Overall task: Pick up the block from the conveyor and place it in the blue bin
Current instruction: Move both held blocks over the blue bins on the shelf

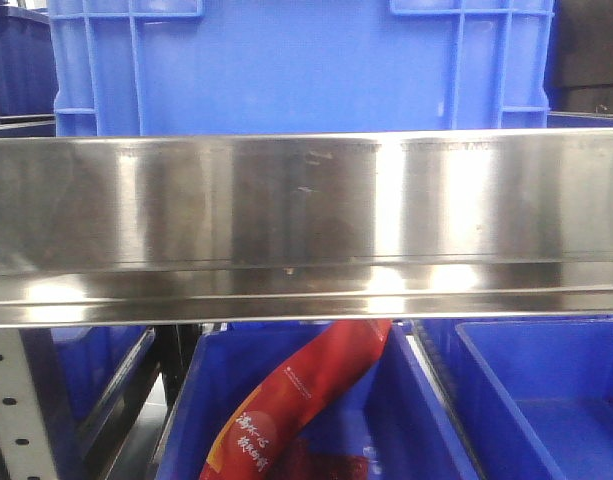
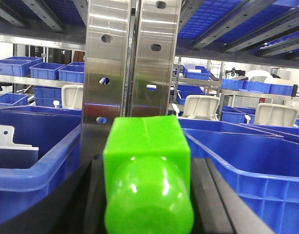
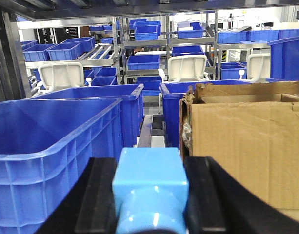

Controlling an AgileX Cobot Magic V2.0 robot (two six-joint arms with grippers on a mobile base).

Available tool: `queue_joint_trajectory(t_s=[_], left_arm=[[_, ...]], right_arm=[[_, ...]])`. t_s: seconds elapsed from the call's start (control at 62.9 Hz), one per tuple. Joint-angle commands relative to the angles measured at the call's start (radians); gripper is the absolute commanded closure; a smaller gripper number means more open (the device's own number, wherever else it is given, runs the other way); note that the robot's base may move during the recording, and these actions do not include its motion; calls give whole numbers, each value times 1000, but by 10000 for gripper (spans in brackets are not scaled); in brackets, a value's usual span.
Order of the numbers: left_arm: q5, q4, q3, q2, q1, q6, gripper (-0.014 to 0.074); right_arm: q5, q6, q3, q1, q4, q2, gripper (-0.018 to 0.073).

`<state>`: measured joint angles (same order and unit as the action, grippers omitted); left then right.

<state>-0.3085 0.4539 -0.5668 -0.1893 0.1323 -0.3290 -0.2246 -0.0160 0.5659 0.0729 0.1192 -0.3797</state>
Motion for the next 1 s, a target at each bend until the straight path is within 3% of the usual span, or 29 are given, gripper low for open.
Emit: queue_joint_trajectory(t_s=[0.0,0.334,0.668,0.859,0.986], left_arm=[[11,7,1,6,2,-4,708],[69,7,1,6,2,-4,708],[47,10,-1,4,2,-4,708],[-136,92,-117,-99,2,-16,708],[-238,105,-223,-259,2,-154,708]], right_arm=[[25,-3,2,-3,-8,4,721],[91,-3,2,-3,-8,4,721],[97,-1,2,-3,11,-2,721],[42,-3,96,39,20,-100,721],[41,-35,201,101,-2,-224,721]])
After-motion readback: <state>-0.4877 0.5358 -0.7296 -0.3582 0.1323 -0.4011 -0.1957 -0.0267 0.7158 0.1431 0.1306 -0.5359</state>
